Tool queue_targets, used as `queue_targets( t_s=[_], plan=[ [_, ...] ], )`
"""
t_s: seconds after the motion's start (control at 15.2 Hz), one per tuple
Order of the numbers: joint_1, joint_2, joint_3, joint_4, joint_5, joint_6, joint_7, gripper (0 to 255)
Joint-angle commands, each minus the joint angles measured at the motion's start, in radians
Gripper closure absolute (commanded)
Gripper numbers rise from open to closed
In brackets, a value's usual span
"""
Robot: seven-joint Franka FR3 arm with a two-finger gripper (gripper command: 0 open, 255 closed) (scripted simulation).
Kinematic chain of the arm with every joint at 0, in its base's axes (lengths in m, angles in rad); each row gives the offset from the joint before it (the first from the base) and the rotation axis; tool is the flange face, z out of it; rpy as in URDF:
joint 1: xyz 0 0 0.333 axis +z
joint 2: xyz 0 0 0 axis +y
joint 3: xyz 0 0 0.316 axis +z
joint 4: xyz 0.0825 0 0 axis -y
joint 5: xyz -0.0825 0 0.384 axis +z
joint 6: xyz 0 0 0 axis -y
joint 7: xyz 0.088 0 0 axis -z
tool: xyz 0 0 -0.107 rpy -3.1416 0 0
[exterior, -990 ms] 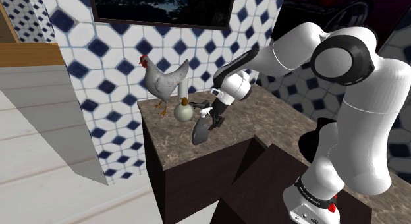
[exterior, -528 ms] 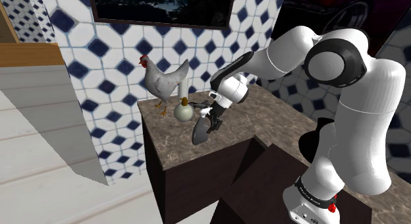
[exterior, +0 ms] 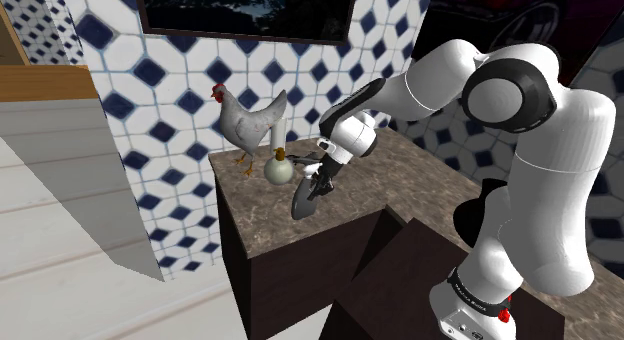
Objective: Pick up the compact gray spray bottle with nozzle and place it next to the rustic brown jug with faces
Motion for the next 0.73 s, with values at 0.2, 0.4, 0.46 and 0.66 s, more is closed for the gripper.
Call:
queue_targets(
  t_s=[0.2,0.4,0.46,0.66],
  plan=[
    [0.0,0.0,0.0,0.0,0.0,0.0,0.0,255],
    [0.009,-0.026,-0.011,-0.006,-0.03,-0.003,0.026,255],
    [0.013,-0.04,-0.017,-0.008,-0.045,-0.004,0.04,255],
    [0.026,-0.08,-0.033,-0.014,-0.091,-0.01,0.081,255]
  ],
)
